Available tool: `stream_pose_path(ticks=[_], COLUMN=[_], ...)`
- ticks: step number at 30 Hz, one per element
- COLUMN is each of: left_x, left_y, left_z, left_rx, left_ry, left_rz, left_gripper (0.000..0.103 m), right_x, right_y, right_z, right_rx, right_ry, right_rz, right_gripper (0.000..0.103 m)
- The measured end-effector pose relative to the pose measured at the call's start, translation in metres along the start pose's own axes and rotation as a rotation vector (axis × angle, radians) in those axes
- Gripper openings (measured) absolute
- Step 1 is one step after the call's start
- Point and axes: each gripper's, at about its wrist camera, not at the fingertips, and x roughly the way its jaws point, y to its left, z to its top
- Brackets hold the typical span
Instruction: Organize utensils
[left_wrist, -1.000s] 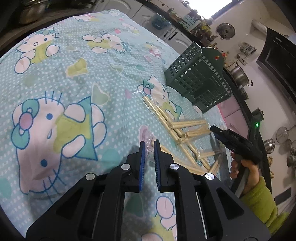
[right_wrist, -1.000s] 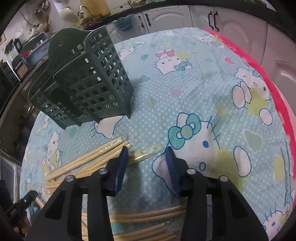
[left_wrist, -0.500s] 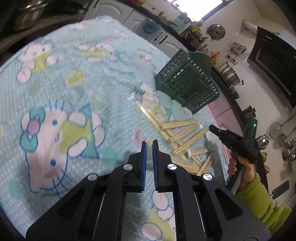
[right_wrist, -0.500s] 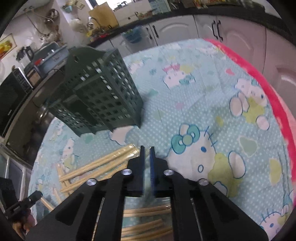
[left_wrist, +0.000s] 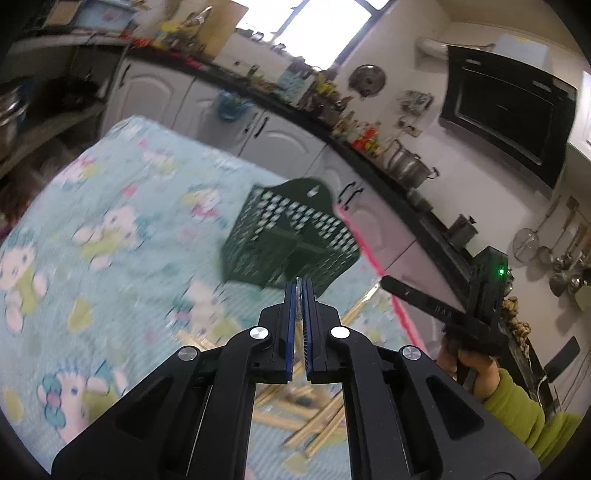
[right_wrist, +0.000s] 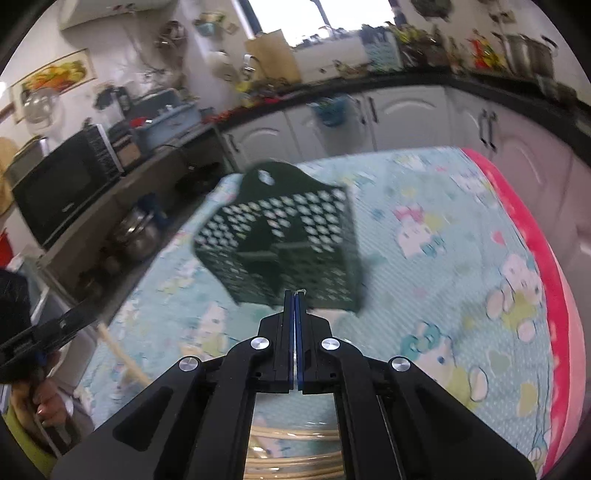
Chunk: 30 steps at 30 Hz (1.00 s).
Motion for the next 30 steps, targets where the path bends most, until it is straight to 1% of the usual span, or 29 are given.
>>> stream_pose_path(ticks=[5, 9, 13, 21, 26, 30], left_x=[0.008, 0.008, 0.006, 0.005, 0.001, -0.004], left_y=[-0.025, -0.043, -0.057, -0.079, -0.098, -0.117], left_z=[0.02, 0.031, 0.041, 0.067, 0.091, 0.11], left_rx=[0.046, 0.087, 0.122, 0.167, 0.191, 0.222], left_ry=[-0.008, -0.013, -0.017, -0.047, -0.075, -0.12], left_rz=[-0.045, -0.071, -0.098, -0.135, -0.16, -0.16], left_gripper=[0.002, 0.002, 0.002, 0.002, 0.002, 0.002], right_x=[-0.014, -0.022, -0.03, -0.047, -0.063, -0.073], right_y=[0.031, 0.048, 0.06, 0.071, 0.073, 0.076], right_z=[0.016, 0.027, 0.038, 0.063, 0.09, 0.113], right_rx=[-0.053, -0.093, -0.123, -0.156, -0.173, -0.186], right_ry=[-0.032, -0.043, -0.063, -0.114, -0.172, -0.216], right_rz=[0.089, 0.124, 0.135, 0.123, 0.106, 0.091], right_gripper=[0.001, 0.001, 0.001, 0.001, 0.001, 0.001])
